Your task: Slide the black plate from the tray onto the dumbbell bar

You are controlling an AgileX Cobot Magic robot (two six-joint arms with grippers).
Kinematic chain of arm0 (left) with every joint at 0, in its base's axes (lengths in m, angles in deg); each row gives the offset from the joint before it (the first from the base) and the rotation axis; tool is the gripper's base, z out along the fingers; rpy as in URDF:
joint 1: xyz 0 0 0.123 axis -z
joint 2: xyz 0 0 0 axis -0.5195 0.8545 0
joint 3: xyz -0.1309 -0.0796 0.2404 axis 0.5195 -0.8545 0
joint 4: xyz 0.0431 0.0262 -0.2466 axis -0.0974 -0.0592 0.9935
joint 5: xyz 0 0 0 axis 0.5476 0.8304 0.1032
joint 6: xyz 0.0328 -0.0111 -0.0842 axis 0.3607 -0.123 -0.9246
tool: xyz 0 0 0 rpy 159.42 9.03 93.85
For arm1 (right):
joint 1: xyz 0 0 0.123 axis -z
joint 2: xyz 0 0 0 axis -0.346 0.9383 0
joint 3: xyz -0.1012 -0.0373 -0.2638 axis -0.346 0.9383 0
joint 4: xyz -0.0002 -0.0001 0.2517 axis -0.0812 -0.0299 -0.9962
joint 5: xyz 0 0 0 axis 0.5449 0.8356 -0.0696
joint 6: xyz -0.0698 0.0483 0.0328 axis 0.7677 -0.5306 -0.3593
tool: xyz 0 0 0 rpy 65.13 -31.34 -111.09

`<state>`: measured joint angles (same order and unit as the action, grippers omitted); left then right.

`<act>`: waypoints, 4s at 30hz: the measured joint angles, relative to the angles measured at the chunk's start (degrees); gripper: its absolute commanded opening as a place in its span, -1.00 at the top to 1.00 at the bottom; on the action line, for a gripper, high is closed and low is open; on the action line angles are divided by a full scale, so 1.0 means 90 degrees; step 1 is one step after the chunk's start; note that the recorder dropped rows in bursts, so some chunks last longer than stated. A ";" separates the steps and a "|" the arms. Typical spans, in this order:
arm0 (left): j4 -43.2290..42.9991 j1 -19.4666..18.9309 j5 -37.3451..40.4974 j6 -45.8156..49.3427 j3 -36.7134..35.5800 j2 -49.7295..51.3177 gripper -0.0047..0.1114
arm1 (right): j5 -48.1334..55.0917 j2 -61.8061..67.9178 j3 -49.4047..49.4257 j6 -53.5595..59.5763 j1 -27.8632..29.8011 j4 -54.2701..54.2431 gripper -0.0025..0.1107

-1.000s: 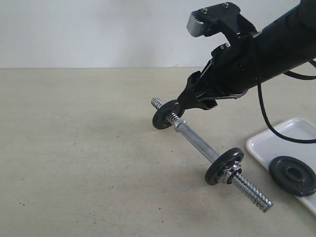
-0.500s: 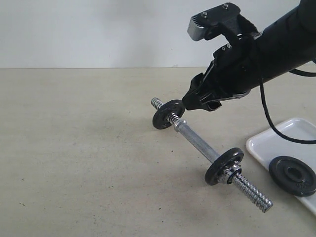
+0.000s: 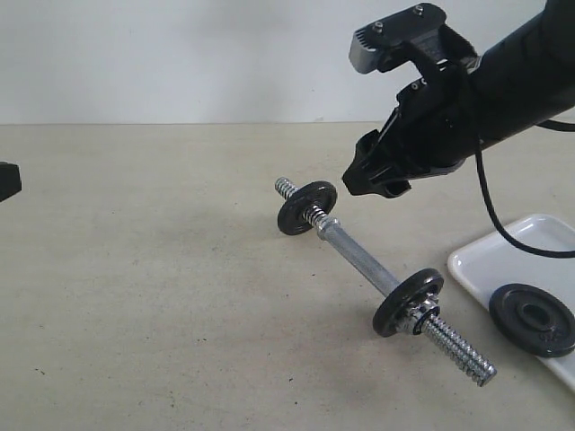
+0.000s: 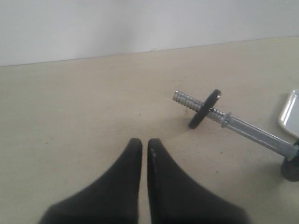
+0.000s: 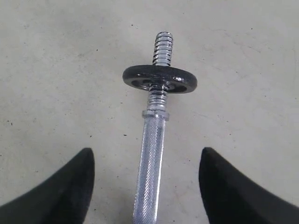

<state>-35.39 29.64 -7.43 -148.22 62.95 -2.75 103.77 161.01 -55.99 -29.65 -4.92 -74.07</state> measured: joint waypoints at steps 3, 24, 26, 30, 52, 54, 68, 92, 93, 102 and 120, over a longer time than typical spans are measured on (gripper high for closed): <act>-0.0011 0.0000 -0.0278 -0.0003 0.0000 0.0000 0.84 | 0.0000 0.0000 0.0000 -0.0075 0.0000 0.0045 -0.05; 0.1498 0.0000 -0.1396 -0.0072 0.0000 0.0000 0.84 | 0.0077 -0.0446 0.0000 0.0094 0.0000 0.0087 0.96; 0.1498 0.0000 -0.1479 -0.0072 0.0000 0.0039 0.84 | 0.0145 -0.0896 0.0000 0.0175 0.0000 0.0087 0.96; 0.1515 0.0000 -0.1884 -0.0072 0.0000 0.0051 0.84 | 0.0685 -0.1870 0.0000 0.0213 0.0000 -0.0165 0.96; 0.1784 0.0000 -0.3538 0.1357 0.0000 0.0951 0.84 | 0.1531 -0.3850 0.0000 0.0413 0.0000 -0.0476 0.96; 0.1784 0.0000 -0.3538 0.1431 0.0000 0.0951 0.84 | 0.1531 -0.3850 0.0000 0.0413 0.0000 -0.0476 0.96; 0.3164 0.0000 -0.3091 0.1489 0.0677 0.0951 0.84 | 0.1531 -0.3850 0.0000 0.0506 0.0000 -0.0476 0.96; 0.1763 0.0000 0.3973 0.2271 0.2317 0.1486 0.84 | 0.1651 -0.3850 0.0000 0.0670 0.0000 -0.0476 0.96; 0.1763 0.0000 0.4151 0.2455 0.2317 0.1524 0.84 | 0.1651 -0.3850 0.0000 0.0670 0.0000 -0.0476 0.96; 0.3231 0.0000 0.6041 0.4371 0.2317 0.1567 0.84 | 0.1651 -0.3850 0.0000 0.0736 0.0000 -0.0476 0.96; 1.5165 0.0717 0.6956 1.5528 0.2317 0.1577 0.84 | 0.2173 -0.3850 0.0000 0.0764 0.0000 -0.0586 0.96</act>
<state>101.10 36.09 55.17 -8.47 83.81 11.45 123.33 126.36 -55.99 -22.77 -4.92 -79.34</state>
